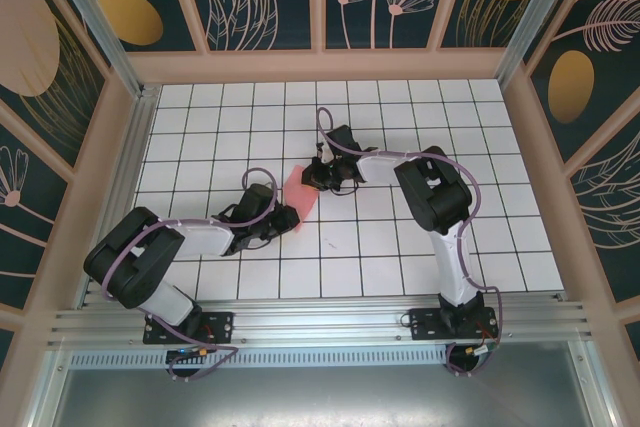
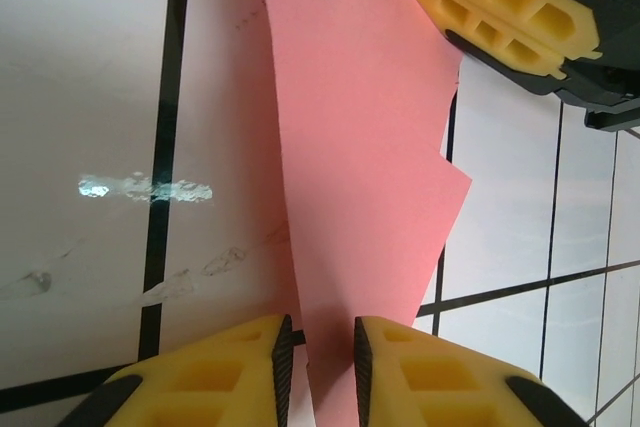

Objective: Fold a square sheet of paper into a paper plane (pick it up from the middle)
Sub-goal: Fold the wing for the fifth time at the center of the table.

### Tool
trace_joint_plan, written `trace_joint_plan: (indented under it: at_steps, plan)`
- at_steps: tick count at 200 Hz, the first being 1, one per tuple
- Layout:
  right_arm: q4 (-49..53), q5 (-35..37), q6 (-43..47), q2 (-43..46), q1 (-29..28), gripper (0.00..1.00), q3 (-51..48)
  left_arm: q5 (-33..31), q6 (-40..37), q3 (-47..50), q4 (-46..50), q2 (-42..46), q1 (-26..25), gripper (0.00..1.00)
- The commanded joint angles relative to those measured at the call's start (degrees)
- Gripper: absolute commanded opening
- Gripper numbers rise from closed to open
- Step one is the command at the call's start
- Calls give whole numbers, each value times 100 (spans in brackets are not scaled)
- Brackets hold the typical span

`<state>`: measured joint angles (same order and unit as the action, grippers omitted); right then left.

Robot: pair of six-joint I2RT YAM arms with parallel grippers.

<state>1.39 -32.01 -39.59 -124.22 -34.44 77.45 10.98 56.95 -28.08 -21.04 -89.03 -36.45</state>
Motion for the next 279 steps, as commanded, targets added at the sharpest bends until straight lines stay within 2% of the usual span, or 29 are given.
trace_joint_plan:
  at_steps: [1, 27, 45, 76, 92, 126, 181, 279]
  plan:
    - [253, 354, -17, -287, 61, 9, -256, 39, 95, 56, -166, 18, -29, 19]
    - [221, 305, -25, -229, 60, 10, -264, -17, 102, 38, -147, 16, -29, 11]
    - [142, 170, -40, -128, 97, 14, -258, -89, 44, 15, -58, 32, -32, 1]
    - [-74, -77, -16, 271, 247, 33, -245, -394, -369, -231, 615, 116, -47, 0]
    - [-58, -62, 164, 524, 277, 36, -247, -511, -633, -400, 982, 115, -61, 0]
    - [322, 72, 786, 792, 278, 33, -324, -785, -1204, -822, 1658, -51, -167, 0]
    - [596, -18, 1114, 807, 73, 15, -378, -1423, -1701, -1598, 2708, -571, -472, 0]
    - [556, 34, 621, 287, 275, 12, -442, -2624, -1925, -2535, 3898, -1299, -1087, 0]
